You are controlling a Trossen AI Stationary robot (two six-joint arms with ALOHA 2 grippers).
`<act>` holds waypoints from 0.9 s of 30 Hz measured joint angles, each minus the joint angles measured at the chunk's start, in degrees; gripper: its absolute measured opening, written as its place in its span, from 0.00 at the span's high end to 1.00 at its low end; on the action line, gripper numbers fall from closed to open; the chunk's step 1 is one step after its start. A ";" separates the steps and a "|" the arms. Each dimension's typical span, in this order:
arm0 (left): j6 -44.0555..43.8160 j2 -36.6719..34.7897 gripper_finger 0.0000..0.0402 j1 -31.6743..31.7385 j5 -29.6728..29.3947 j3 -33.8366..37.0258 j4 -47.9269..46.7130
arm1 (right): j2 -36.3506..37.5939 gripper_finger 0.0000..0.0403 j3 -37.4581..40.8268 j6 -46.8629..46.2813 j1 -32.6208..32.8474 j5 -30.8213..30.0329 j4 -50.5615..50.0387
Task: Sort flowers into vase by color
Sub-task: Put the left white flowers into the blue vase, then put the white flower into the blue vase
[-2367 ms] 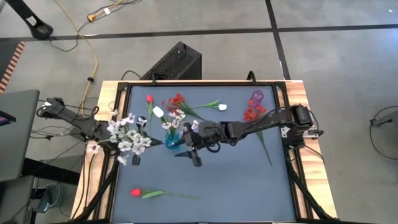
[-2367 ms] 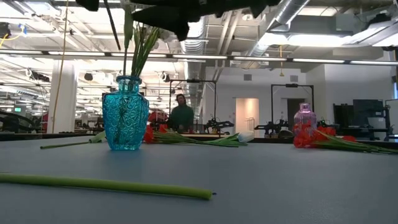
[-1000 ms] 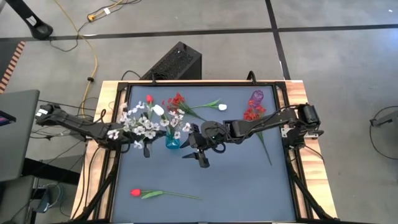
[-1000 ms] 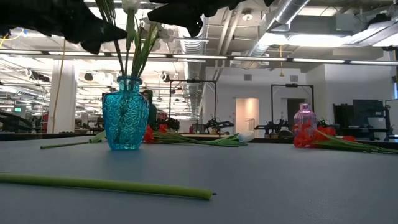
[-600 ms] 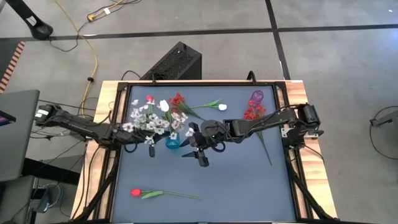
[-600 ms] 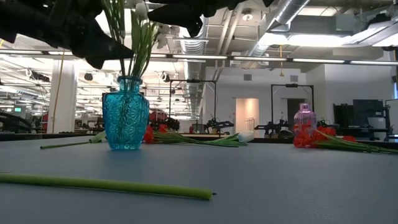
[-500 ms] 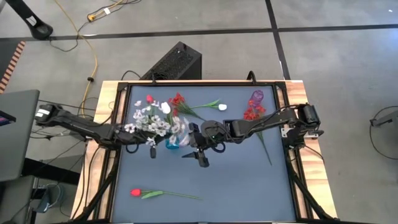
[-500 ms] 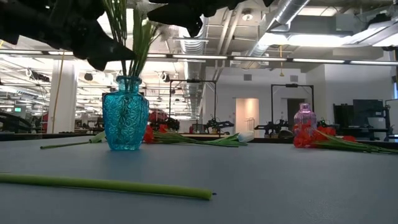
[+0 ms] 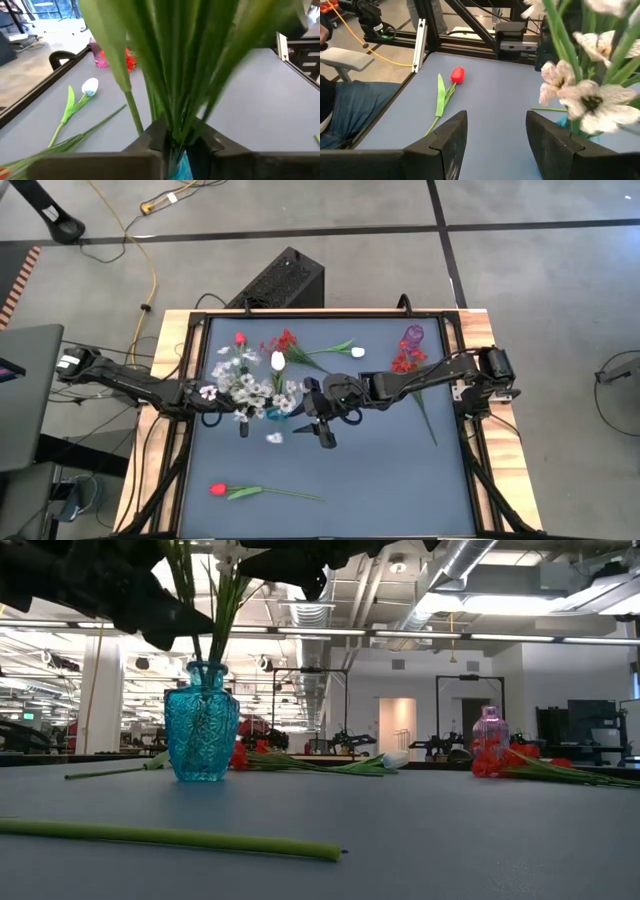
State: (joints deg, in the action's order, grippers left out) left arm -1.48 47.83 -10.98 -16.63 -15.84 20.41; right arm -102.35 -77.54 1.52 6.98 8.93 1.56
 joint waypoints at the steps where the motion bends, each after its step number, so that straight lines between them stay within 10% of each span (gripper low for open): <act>1: 0.07 -0.65 0.86 0.00 -0.02 0.00 -0.72 | 0.00 0.44 0.00 0.00 0.00 0.00 0.00; 13: -2.75 -5.78 0.58 1.59 1.89 -0.56 -11.71 | 0.00 0.44 0.00 0.00 0.00 0.00 0.26; 27: -4.48 -6.22 0.53 2.78 7.36 -14.80 -44.45 | 3.85 0.44 -0.09 -0.08 -0.69 0.00 -12.65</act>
State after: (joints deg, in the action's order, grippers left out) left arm -5.96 41.60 -8.21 -9.27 -30.63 -24.05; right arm -98.49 -77.62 1.44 6.29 8.93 -11.09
